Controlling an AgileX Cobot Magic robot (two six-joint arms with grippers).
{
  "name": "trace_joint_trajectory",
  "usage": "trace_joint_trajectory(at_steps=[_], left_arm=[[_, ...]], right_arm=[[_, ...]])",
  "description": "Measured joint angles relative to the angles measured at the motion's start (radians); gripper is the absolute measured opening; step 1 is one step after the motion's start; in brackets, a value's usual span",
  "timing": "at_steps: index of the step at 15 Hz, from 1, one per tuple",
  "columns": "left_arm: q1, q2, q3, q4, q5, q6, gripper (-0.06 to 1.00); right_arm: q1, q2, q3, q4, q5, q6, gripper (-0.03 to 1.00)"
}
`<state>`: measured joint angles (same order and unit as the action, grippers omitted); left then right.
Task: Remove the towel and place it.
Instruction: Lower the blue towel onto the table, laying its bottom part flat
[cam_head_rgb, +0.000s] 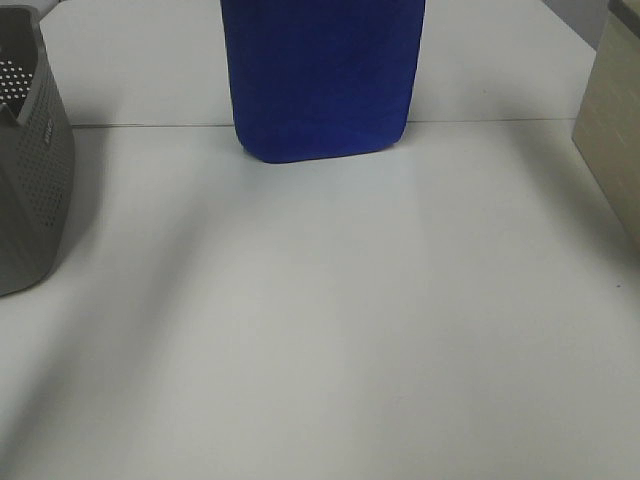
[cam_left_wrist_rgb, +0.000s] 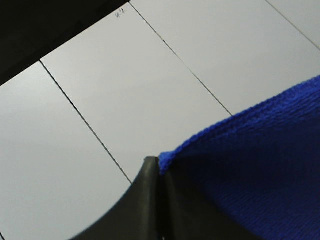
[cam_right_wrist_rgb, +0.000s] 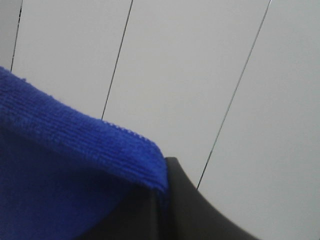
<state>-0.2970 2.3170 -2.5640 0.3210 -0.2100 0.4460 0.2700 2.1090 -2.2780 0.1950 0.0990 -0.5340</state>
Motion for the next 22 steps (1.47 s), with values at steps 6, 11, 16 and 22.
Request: trace_joint_trajectory(at_steps=[6,11,16,22], left_arm=[[0.002,-0.002,0.0,0.053,0.01,0.006,0.0],[0.002,-0.008,0.0,0.053,0.082,0.011,0.0],[-0.015,-0.088,0.0,0.032,0.397,0.011,0.0],[-0.047,-0.292,0.0,-0.26,1.322,0.036,0.0]], right_arm=[[0.0,-0.003,0.0,-0.099,0.003,-0.015,0.01],[0.0,-0.009,0.0,-0.145,0.063,-0.026,0.01],[0.005,-0.073,0.0,-0.141,0.323,-0.013,0.01],[0.008,-0.239,-0.003,-0.045,0.847,-0.007,0.01]])
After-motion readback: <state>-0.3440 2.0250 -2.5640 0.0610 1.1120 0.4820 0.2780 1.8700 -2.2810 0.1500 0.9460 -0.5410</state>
